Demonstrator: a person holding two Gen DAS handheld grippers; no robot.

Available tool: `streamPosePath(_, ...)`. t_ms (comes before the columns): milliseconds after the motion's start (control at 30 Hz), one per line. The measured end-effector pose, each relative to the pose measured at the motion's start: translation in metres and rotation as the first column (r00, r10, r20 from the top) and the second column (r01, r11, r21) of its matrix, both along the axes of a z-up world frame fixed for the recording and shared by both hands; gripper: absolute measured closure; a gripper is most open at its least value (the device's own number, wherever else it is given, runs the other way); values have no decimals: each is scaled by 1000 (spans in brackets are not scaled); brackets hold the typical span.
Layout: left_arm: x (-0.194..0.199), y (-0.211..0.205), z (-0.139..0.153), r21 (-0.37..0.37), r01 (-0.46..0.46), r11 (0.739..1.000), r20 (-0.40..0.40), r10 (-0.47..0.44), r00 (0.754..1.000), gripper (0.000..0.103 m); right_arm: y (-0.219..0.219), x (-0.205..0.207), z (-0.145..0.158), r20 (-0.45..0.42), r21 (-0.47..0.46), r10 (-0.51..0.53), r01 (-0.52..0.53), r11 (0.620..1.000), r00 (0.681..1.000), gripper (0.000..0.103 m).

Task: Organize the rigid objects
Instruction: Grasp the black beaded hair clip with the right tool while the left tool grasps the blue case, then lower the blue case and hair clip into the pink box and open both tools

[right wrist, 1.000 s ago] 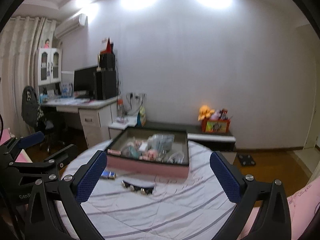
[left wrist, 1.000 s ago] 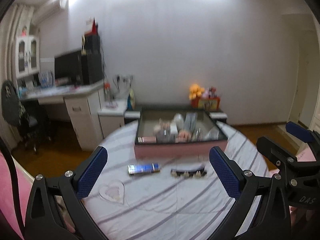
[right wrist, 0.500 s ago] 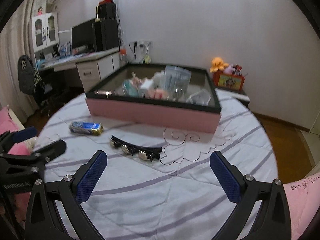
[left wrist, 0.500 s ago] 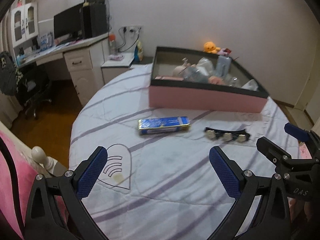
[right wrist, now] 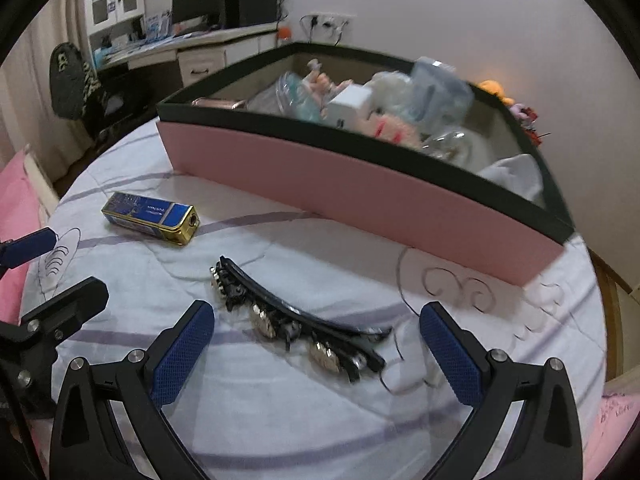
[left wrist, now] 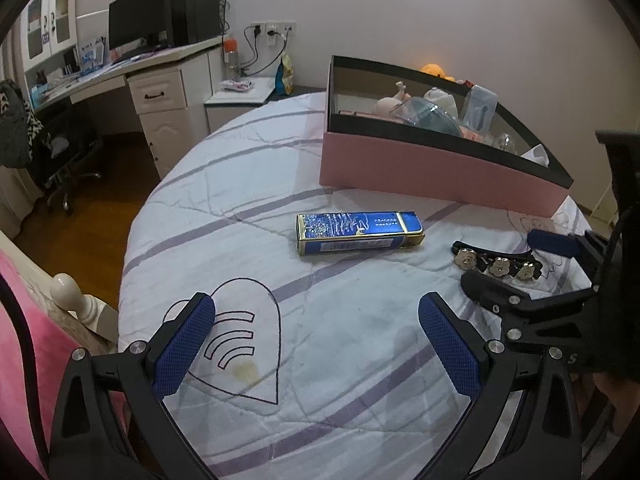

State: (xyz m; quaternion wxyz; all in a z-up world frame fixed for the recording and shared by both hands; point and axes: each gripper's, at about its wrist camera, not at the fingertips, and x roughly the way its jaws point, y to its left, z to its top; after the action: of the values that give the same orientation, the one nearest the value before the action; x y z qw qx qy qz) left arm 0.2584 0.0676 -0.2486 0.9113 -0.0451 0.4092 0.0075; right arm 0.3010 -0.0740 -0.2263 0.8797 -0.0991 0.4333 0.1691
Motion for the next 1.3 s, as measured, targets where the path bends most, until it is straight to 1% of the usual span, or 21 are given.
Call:
streamPosePath(67,3,-2,-2,5,6,1000,-6,-6,1000,0,0,3,0,0,4,21,-21,1000,1000,0)
streamPosePath(100,5,-3,-3,10,8,1000,-11,-8,1000,0,-1,3,-1,-2,7,27,-27,1000,1000,5)
streamPosePath(133,6,-4,-3,12,8,1000,-14,-8,1000,0,-3,1,0,0,20,29,-29,999,1000,18)
streamPosePath(167,8,-6,-3,12,12,1000,-15,-12,1000,0,-4,0,2,9,25,27,-28,999,1000,28)
streamPosePath(200,10,-7,-3,12,16,1000,-16,-16,1000,0,-5,-2,3,20,25,22,-23,999,1000,48)
streamPosePath(233,13,-9,-2,12,23,1000,-16,-23,1000,0,-8,-5,5,27,25,21,-22,999,999,60)
streamPosePath(300,16,-11,-2,19,40,999,-13,-39,999,0,-14,-10,6,34,28,8,-9,1000,999,72)
streamPosePath(467,35,-14,-4,100,89,991,-27,-87,996,0,-47,-21,7,30,90,-67,64,994,997,79)
streamPosePath(600,52,-12,-11,77,117,990,-82,-111,991,0,-62,-18,5,7,145,-93,91,985,996,80)
streamPosePath(700,57,-17,-11,92,143,985,-89,-135,987,0,-59,-17,4,6,137,-93,91,986,996,80)
streamPosePath(767,57,-21,-10,105,136,985,-83,-128,988,1,-56,-18,4,9,131,-95,93,987,995,80)
streamPosePath(800,54,-24,-8,111,140,984,-73,-132,989,8,-56,-18,4,11,126,-97,95,987,995,80)
streamPosePath(833,53,-27,-7,111,149,982,-66,-143,988,20,-55,-19,4,13,124,-98,96,988,995,80)
streamPosePath(967,43,-43,-4,130,191,973,-52,-186,981,45,-56,-23,4,10,139,-97,95,986,995,80)
streamPosePath(1000,41,-45,-3,116,203,972,-53,-198,979,55,-58,-24,4,9,144,-98,96,985,995,80)
streamPosePath(1033,39,-46,-2,104,206,973,-53,-201,978,60,-58,-24,4,7,150,-99,97,984,995,80)
streamPosePath(1100,34,-50,-1,108,208,972,-55,-203,978,64,-60,-26,4,7,161,-101,99,982,995,80)
streamPosePath(1167,26,-58,1,104,221,970,-62,-215,975,64,-61,-30,5,6,174,-102,100,980,995,80)
streamPosePath(1233,18,-68,3,87,259,962,-62,-255,965,64,-62,-32,5,3,182,-102,99,978,995,80)
streamPosePath(1267,12,-76,4,56,299,953,-62,-295,953,64,-63,-34,5,3,188,-103,100,977,995,80)
streamPosePath(1300,9,-80,3,46,319,947,-60,-316,947,61,-64,-34,5,1,194,-103,101,976,995,80)
